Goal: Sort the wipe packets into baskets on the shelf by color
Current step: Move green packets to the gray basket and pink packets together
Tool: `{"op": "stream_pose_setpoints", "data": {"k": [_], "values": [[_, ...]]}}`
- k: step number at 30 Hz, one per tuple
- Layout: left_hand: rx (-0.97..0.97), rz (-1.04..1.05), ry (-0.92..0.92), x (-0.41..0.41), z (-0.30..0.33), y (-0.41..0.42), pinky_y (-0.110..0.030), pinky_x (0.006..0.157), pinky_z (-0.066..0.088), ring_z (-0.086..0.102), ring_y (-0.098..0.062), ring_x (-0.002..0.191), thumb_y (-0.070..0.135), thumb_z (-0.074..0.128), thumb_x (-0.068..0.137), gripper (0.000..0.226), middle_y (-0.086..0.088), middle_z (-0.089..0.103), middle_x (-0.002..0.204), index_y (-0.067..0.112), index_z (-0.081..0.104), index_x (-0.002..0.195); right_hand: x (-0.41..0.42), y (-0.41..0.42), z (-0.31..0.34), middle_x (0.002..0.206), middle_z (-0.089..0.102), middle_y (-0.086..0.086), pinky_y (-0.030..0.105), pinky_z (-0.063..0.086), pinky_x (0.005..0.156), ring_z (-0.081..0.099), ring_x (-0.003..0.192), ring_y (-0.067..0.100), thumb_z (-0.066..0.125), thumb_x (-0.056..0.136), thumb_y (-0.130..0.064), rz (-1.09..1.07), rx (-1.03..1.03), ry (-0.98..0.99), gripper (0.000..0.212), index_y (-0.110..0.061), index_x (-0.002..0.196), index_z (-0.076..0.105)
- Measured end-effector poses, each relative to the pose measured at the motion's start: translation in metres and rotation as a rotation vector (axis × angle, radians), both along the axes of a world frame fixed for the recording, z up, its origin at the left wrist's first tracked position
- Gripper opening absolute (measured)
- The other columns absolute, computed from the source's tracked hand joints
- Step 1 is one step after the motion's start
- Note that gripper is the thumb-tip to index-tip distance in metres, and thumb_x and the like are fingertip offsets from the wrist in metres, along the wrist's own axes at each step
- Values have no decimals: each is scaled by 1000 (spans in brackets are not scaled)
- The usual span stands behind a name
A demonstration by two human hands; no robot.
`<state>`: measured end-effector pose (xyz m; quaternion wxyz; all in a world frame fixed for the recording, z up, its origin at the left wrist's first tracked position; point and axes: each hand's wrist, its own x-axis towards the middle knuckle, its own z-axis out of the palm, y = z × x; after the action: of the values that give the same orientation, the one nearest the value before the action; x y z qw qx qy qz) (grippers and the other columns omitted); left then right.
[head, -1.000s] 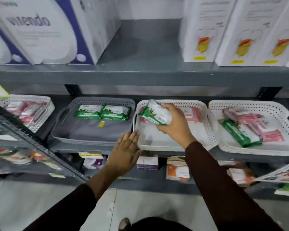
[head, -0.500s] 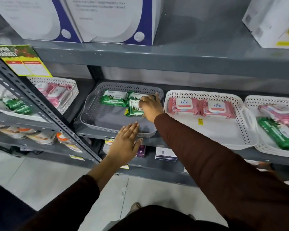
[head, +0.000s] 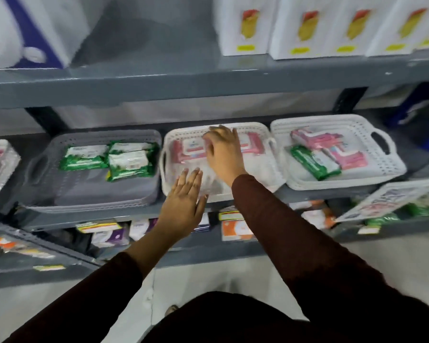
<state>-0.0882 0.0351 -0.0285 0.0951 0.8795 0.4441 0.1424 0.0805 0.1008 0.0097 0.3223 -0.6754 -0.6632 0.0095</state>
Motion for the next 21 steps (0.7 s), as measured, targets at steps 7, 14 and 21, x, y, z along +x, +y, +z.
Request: {"op": "stream_pose_setpoints", "data": {"k": [7, 14, 21], "values": [[16, -177, 77, 109, -6, -26, -45, 121, 13, 15, -31, 148, 42, 22, 99, 63, -11, 27, 158, 6, 25, 150, 172, -57, -11, 133, 60, 17, 47, 39, 110, 50, 130, 36, 63, 85, -18, -545, -333, 21, 44, -10, 129, 61], [29, -178, 111, 165, -13, -32, -41, 122, 10, 17, -28, 148, 38, 33, 102, 56, -10, 31, 157, 8, 30, 148, 255, -77, -28, 144, 53, 14, 52, 42, 110, 50, 134, 40, 82, 75, -23, -617, -655, 175, 85, -11, 146, 35], [24, -146, 112, 158, -15, -31, -39, 122, 11, 14, -26, 149, 41, 29, 102, 57, -7, 28, 158, 11, 27, 150, 246, -89, -7, 104, 73, 10, 40, 49, 99, 68, 104, 31, 82, 65, -33, -608, -513, 224, 63, -12, 117, 52]]}}
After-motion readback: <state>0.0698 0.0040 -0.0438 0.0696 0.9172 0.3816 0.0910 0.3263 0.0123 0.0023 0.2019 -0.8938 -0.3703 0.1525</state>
